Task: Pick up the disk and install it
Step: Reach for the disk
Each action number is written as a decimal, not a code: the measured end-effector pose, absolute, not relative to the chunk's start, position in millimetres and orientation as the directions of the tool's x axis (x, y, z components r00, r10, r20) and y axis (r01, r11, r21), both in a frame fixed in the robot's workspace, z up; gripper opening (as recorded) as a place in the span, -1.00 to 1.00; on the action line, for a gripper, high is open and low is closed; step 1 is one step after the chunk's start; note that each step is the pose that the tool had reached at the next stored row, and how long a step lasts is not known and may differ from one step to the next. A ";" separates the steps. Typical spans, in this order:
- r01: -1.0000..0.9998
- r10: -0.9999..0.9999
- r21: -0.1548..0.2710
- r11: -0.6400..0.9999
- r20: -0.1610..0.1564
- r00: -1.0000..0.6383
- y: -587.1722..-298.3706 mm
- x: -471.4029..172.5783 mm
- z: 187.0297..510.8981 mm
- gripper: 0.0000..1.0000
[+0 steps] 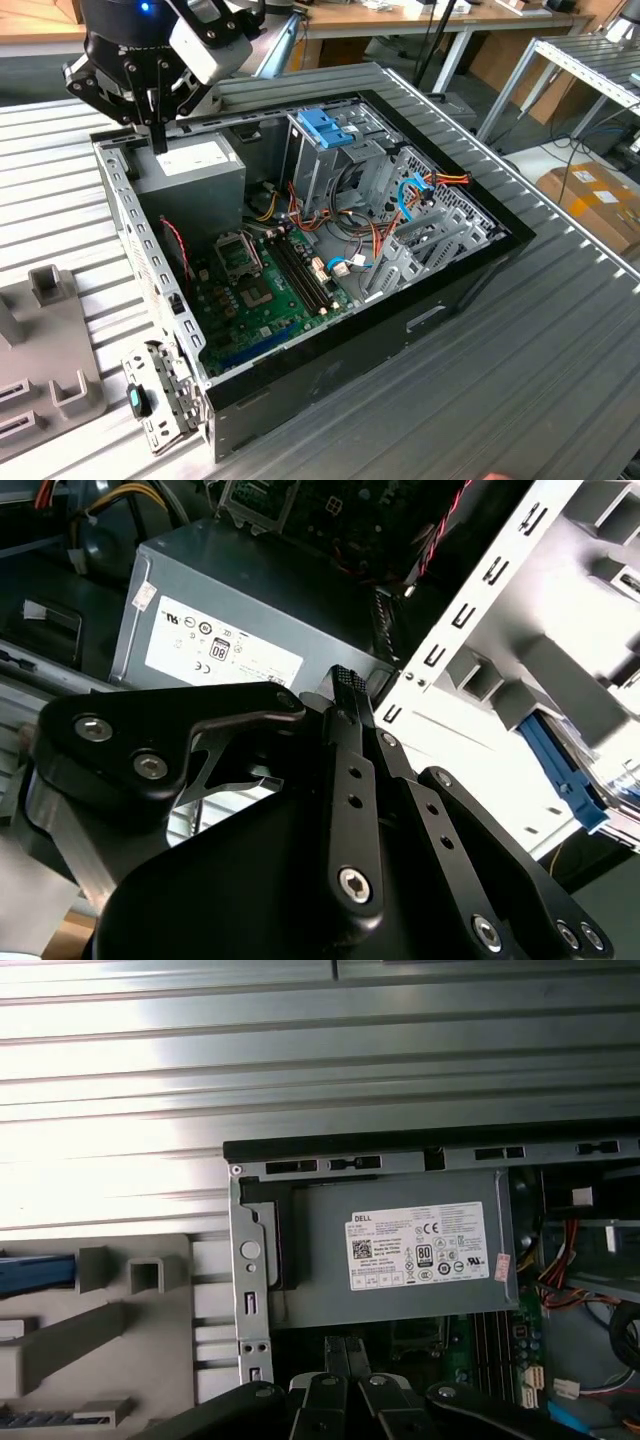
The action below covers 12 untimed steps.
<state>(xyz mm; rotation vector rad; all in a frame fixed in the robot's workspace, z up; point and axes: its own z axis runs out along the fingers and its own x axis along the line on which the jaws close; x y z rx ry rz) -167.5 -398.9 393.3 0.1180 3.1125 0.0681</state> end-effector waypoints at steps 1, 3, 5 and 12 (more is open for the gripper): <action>0.075 0.076 0.045 0.996 -0.024 -0.997 -398.9 -168.1 393.3 -0.79; 0.075 0.076 0.045 0.996 -0.024 -0.997 -398.9 -169.3 393.3 -0.79; 0.075 0.076 0.045 0.996 -0.024 -0.997 -398.9 -170.8 393.3 -0.79; 0.075 0.076 0.045 0.996 -0.024 -0.997 -398.9 -175.3 393.3 -0.79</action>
